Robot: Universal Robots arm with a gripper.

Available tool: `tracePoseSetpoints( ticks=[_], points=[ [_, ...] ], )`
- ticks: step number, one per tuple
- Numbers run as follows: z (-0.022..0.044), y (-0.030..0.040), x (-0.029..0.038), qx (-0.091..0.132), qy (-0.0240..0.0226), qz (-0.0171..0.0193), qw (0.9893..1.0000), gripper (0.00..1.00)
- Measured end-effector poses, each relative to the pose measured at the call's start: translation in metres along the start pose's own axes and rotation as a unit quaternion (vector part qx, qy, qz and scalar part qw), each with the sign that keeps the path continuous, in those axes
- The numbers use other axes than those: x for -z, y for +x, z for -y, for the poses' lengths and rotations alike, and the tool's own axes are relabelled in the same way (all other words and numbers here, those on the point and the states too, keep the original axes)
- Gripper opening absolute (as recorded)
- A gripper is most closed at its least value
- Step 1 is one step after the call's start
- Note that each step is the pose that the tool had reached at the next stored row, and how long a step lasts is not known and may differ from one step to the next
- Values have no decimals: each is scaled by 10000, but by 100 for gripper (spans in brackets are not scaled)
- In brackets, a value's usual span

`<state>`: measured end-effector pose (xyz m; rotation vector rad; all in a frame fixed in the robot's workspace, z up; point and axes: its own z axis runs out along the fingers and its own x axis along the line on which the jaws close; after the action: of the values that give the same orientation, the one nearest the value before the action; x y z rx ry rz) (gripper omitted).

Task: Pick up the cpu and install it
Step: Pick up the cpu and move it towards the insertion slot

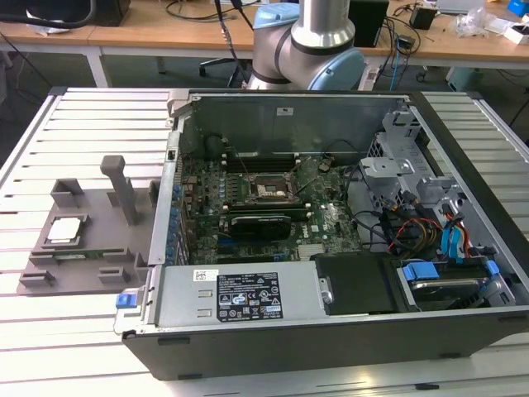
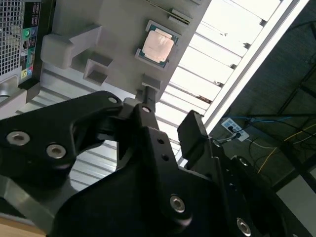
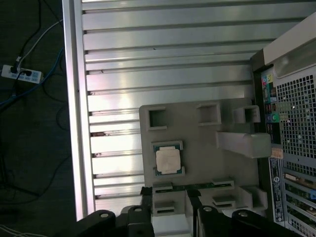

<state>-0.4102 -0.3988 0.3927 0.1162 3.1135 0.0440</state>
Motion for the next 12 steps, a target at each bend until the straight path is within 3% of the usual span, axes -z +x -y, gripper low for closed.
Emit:
tracePoseSetpoints(
  ticks=[1,2,5,8,12],
  points=[
    [0,1,0,0,0,0,10000,54],
    [0,2,0,0,0,0,10000,54],
    [0,3,0,0,0,0,10000,72],
    [0,6,-1,0,40,4,10000,72],
    [1,4,0,2,52,4,10000,72]
  ],
)
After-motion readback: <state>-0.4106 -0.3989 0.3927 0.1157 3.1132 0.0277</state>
